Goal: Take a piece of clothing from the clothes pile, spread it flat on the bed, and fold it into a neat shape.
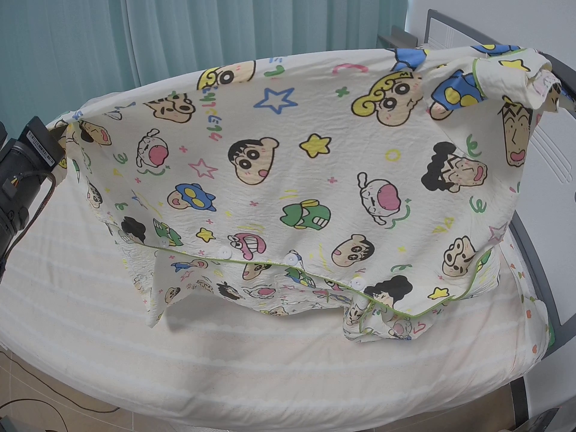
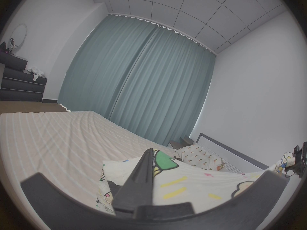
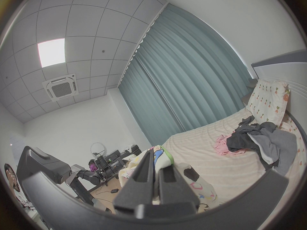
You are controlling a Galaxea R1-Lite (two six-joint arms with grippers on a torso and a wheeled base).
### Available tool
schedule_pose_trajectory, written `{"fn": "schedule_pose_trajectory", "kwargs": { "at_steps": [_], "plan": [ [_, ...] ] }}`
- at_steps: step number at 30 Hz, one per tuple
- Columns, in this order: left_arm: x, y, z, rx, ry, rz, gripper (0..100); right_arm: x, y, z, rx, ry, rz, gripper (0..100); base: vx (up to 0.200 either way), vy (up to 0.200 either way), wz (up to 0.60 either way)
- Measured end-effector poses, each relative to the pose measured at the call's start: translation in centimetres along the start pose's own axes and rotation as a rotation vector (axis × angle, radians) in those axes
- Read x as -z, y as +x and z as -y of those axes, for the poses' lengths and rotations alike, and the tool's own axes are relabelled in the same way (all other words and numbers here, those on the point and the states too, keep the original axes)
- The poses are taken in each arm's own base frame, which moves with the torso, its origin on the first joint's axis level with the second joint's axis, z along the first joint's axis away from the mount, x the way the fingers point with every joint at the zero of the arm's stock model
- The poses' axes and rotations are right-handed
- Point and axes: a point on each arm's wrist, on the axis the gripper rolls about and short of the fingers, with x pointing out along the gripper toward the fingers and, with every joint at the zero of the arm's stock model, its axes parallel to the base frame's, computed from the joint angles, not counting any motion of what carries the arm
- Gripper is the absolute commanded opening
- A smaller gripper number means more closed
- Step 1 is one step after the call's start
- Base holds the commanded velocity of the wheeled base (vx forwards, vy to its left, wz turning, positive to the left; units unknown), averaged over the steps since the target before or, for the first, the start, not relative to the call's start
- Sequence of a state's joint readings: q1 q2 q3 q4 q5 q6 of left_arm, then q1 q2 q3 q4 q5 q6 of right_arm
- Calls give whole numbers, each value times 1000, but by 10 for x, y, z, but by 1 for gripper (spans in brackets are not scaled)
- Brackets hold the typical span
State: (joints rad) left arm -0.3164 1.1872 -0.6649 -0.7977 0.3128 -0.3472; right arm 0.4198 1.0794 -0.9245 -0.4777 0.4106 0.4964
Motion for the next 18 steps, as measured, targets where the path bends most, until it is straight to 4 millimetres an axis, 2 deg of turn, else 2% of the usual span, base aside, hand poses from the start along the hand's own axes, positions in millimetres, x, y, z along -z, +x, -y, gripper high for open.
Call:
{"fn": "schedule_pose_trajectory", "kwargs": {
  "at_steps": [18],
  "plan": [
    [-12,5,-4,-27,8,48,0,7,16,3,-38,22,-48,0,0,200,0]
  ]
}}
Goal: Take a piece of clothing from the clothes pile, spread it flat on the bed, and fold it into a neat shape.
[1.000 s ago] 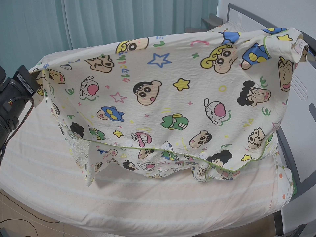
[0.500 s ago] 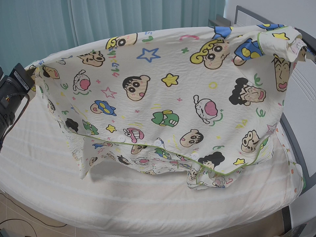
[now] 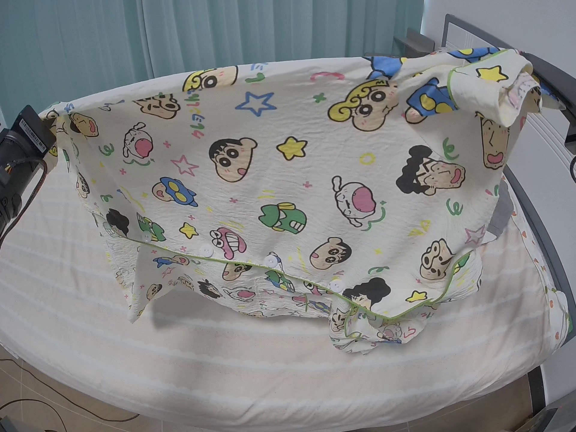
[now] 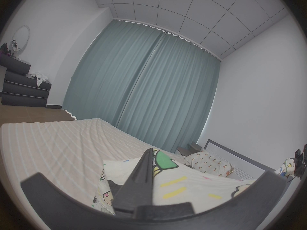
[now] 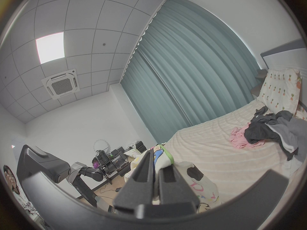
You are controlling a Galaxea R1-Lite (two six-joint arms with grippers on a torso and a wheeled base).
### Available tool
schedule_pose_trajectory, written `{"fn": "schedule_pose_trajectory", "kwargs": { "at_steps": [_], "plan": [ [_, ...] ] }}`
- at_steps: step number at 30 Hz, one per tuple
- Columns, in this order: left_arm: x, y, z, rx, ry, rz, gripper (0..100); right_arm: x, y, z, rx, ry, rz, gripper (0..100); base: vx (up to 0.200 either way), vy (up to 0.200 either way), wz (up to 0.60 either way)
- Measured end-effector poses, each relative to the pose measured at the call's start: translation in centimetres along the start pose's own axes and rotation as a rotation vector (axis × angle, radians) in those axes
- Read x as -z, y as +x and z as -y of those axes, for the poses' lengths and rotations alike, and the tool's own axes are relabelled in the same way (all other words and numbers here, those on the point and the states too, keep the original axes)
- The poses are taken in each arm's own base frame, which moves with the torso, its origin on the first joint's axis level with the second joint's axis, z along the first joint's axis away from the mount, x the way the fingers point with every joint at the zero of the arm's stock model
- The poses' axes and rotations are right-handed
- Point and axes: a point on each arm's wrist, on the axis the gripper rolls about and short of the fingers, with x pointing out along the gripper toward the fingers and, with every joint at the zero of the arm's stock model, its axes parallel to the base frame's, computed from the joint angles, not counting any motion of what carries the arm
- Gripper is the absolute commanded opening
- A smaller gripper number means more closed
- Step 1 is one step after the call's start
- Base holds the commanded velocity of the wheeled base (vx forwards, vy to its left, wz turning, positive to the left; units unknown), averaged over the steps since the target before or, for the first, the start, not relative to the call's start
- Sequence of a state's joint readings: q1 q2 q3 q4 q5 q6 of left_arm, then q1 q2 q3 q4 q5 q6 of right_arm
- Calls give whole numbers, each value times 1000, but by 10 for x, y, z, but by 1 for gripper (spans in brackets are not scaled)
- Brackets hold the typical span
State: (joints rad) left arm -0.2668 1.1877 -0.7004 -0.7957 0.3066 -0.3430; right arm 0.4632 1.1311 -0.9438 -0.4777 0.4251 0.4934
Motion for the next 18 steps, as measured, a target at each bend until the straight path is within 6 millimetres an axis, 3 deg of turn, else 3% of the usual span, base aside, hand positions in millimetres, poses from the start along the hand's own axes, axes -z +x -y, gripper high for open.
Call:
{"fn": "schedule_pose_trajectory", "kwargs": {
  "at_steps": [18],
  "plan": [
    [-1,-2,-4,-19,4,9,0,4,18,2,-24,18,-28,0,0,200,0]
  ]
}}
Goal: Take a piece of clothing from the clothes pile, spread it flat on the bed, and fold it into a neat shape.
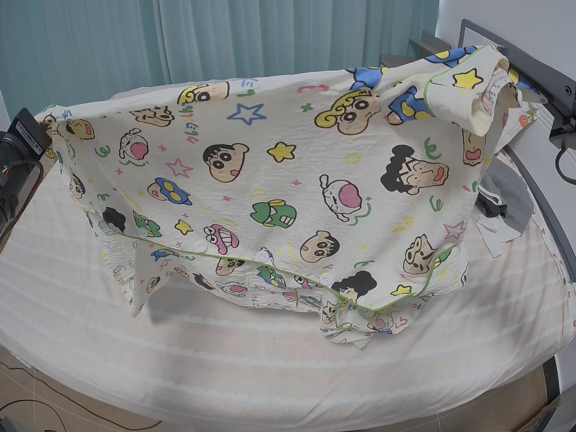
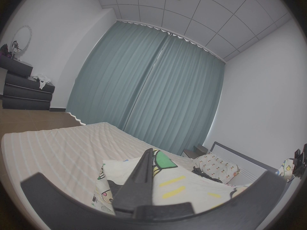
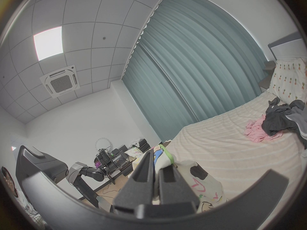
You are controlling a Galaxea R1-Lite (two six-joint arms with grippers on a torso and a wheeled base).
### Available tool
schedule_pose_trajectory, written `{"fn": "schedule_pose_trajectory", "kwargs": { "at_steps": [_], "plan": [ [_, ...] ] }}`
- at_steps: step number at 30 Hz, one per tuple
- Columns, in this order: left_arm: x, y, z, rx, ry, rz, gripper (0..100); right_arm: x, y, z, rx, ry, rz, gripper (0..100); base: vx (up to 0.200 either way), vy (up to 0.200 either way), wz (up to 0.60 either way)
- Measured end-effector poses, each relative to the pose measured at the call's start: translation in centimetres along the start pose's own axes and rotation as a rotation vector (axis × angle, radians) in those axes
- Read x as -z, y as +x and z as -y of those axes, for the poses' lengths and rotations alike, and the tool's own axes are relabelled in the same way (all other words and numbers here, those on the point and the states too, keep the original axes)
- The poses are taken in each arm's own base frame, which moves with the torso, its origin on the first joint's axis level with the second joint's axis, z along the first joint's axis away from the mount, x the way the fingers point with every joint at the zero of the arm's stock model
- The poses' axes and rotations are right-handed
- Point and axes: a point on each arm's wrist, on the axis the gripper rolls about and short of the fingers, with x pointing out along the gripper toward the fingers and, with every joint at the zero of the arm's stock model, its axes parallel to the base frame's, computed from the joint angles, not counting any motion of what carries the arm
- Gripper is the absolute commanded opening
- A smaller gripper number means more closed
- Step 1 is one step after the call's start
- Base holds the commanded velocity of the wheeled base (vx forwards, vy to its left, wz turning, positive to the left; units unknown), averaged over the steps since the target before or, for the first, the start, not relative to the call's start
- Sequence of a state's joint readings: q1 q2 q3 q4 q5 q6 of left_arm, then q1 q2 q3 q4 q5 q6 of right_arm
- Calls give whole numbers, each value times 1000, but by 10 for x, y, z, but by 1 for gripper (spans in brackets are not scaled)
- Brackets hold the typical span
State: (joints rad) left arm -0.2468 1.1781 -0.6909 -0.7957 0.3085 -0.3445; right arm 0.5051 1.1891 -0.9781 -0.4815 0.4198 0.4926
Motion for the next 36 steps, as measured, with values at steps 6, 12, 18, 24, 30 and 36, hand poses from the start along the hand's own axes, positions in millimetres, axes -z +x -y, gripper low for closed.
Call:
{"fn": "schedule_pose_trajectory", "kwargs": {
  "at_steps": [6,12,18,24,30,36],
  "plan": [
    [0,-2,-1,-2,0,1,0,4,1,1,2,5,-16,0,0,200,0],
    [0,-5,-2,-3,0,-1,0,5,1,2,1,6,-18,0,0,200,0],
    [0,-6,-2,-3,-1,1,0,5,2,2,2,5,-15,0,0,100,0],
    [1,-8,-3,-1,-2,-3,0,4,1,1,2,4,-13,0,0,0,0],
    [6,-12,-6,-8,4,-22,0,4,0,1,2,5,-13,0,-100,0,0],
    [9,-17,-9,-8,7,-34,0,5,-3,-1,-2,5,-13,0,-200,0,0]
  ]
}}
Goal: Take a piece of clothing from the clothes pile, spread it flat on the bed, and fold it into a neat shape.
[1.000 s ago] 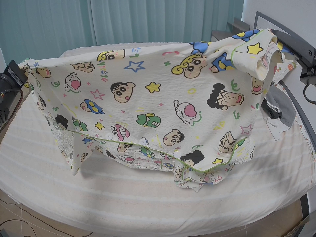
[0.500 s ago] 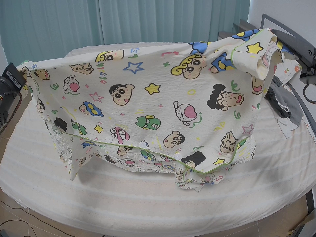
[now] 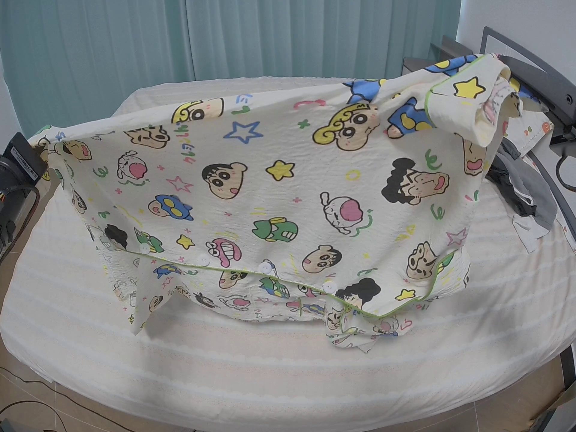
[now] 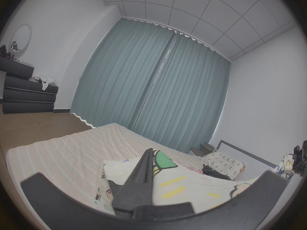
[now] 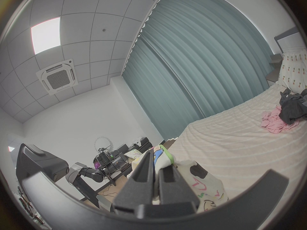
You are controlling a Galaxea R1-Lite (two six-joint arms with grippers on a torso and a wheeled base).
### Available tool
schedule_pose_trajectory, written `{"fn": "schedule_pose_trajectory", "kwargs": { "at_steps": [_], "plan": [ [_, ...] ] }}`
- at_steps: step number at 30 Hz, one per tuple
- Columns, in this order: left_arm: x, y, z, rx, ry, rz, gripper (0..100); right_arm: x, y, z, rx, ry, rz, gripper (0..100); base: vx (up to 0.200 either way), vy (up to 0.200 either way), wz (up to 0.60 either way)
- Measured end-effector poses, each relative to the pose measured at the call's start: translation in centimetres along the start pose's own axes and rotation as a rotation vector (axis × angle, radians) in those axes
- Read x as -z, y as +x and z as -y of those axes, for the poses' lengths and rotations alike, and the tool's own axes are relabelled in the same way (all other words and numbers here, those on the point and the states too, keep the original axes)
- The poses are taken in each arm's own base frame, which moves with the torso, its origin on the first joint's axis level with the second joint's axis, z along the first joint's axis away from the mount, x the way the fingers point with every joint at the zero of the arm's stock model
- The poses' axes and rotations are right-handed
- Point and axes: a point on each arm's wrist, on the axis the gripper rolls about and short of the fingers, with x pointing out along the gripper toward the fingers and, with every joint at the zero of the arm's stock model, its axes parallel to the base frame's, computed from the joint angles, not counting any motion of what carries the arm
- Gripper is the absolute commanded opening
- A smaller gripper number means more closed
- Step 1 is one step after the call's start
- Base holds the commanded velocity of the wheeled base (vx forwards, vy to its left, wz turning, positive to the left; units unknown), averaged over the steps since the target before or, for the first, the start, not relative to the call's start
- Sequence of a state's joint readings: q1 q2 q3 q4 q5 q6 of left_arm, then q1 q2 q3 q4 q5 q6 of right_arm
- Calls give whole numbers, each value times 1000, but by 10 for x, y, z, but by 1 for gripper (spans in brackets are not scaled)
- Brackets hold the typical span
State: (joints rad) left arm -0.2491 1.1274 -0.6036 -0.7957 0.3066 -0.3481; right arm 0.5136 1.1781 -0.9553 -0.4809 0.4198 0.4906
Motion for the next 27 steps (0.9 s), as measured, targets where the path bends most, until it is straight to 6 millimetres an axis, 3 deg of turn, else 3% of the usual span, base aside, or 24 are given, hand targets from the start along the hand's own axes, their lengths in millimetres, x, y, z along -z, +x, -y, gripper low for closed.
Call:
{"fn": "schedule_pose_trajectory", "kwargs": {
  "at_steps": [18,27],
  "plan": [
    [-7,-26,-5,19,-11,28,0,0,-36,-27,-84,-24,38,0,-200,0,0],
    [-14,-42,-8,24,-10,30,0,-7,-49,-36,-108,-44,80,0,0,0,0]
  ]
}}
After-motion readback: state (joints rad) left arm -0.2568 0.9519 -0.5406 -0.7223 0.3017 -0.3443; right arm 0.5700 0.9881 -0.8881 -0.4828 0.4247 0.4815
